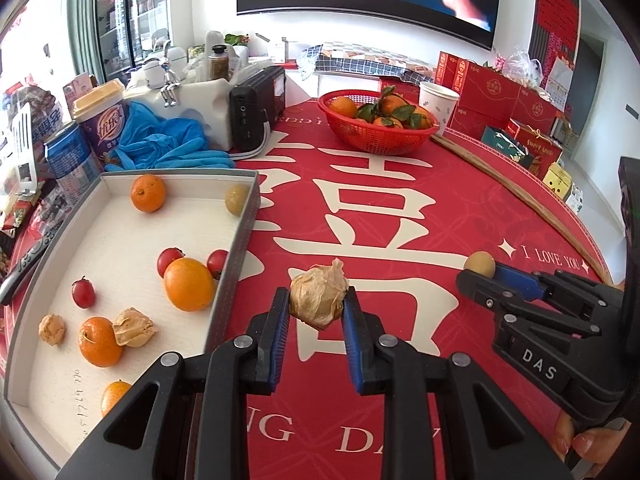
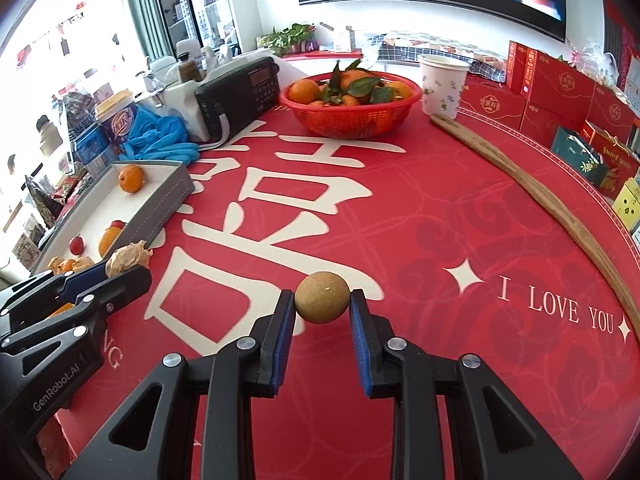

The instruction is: Organize fruits

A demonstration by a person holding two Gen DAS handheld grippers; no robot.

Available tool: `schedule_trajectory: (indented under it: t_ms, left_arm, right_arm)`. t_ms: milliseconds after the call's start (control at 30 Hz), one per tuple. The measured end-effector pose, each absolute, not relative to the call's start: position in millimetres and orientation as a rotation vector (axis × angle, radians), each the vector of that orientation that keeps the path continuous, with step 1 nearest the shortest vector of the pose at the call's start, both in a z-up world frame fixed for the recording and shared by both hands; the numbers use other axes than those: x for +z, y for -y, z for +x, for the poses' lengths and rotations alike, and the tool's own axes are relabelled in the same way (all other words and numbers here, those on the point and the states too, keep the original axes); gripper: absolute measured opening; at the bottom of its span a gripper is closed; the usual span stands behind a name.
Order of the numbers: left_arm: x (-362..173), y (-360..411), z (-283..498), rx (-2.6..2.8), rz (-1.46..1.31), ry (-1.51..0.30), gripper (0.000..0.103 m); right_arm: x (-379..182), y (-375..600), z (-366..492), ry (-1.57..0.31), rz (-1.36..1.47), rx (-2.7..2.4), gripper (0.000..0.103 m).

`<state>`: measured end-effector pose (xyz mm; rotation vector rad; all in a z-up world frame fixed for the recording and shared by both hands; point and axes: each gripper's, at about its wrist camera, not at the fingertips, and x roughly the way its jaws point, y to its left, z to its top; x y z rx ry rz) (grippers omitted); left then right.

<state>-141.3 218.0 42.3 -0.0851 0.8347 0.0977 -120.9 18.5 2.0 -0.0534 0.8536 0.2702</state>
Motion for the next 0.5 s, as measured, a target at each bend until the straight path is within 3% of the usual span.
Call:
schedule_trajectory:
  t_ms: [500]
  left_arm:
    - [65.7,-291.6,-158.9,0.266,-0.206,-0.753,0.028]
  right_arm:
    - [34.6,-101.5,-108.8,-0.831,-0.129,0.402,0.029]
